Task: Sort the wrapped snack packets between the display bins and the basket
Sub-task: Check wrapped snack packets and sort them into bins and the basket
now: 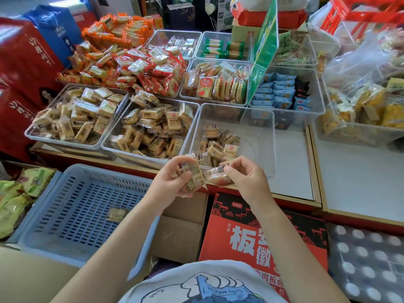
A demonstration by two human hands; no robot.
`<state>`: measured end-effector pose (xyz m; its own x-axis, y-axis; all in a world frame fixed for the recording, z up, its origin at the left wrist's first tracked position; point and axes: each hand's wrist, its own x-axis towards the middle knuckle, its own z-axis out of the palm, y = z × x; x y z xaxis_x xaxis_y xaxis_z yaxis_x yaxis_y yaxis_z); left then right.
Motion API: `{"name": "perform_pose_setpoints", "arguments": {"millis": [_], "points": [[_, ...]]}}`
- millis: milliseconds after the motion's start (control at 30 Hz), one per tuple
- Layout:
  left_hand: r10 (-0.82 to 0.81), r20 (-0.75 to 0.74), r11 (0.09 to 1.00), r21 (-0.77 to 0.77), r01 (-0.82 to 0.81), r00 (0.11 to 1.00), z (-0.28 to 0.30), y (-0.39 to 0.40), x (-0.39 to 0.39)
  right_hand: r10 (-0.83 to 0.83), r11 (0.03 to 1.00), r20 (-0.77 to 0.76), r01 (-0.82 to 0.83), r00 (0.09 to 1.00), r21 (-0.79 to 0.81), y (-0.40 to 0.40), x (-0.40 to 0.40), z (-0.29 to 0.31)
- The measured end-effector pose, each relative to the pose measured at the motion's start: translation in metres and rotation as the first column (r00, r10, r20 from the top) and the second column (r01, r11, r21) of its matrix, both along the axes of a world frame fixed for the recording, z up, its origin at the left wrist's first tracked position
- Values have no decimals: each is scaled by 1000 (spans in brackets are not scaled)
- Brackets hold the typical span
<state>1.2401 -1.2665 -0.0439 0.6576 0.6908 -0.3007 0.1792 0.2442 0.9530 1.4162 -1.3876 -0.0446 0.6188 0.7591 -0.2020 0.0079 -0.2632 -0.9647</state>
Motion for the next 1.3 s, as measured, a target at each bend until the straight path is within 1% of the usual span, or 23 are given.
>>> {"name": "perform_pose_setpoints", "arguments": {"millis": [100, 167, 300, 400, 533, 600, 667, 767, 933, 1000, 1100, 1200, 1300], "points": [[9, -48, 997, 83, -5, 999, 2, 3, -1, -9, 999, -78, 5, 997, -50, 0, -3, 2], [10, -68, 992, 130, -1, 998, 1, 3, 0, -14, 999, -146, 6, 989, -53, 2, -8, 4], [-61, -101, 984, 159, 76, 993, 4, -4, 4, -6, 998, -218, -6, 976, -55, 7, -14, 3], [-97, -111, 982, 153, 113, 989, 3, -9, 7, -1, 999, -264, -12, 965, -46, 8, -18, 3], [-97, -139, 978, 173, 121, 986, -3, -10, 8, 13, 999, -292, -26, 956, -40, 7, -21, 3], [-80, -140, 979, 177, 104, 987, -4, -10, 8, 45, 999, -307, -50, 951, -9, 6, -19, 4], [-74, -127, 981, 167, 95, 989, -4, -9, 7, 114, 993, -295, -113, 949, 20, 4, -16, 4], [-108, -109, 974, 190, 127, 988, -4, -7, 5, 166, 985, -242, -172, 956, -3, 1, -14, 4], [-144, -134, 949, 262, 175, 980, -9, -8, 4, 76, 994, -242, -92, 967, -57, 3, -19, 5], [-145, -152, 946, 268, 183, 978, -9, -8, 4, 47, 996, -248, -65, 968, -67, 4, -21, 5], [-118, -154, 964, 219, 151, 981, -6, -11, 5, -4, 999, -279, -5, 960, -34, 4, -24, 6], [-77, -141, 985, 145, 97, 987, -5, -14, 7, -26, 999, -231, 30, 973, 15, 4, -27, 10], [-23, -110, 989, 144, 39, 994, -6, -12, 9, -33, 997, -242, 50, 970, 62, 4, -28, 11]]}}
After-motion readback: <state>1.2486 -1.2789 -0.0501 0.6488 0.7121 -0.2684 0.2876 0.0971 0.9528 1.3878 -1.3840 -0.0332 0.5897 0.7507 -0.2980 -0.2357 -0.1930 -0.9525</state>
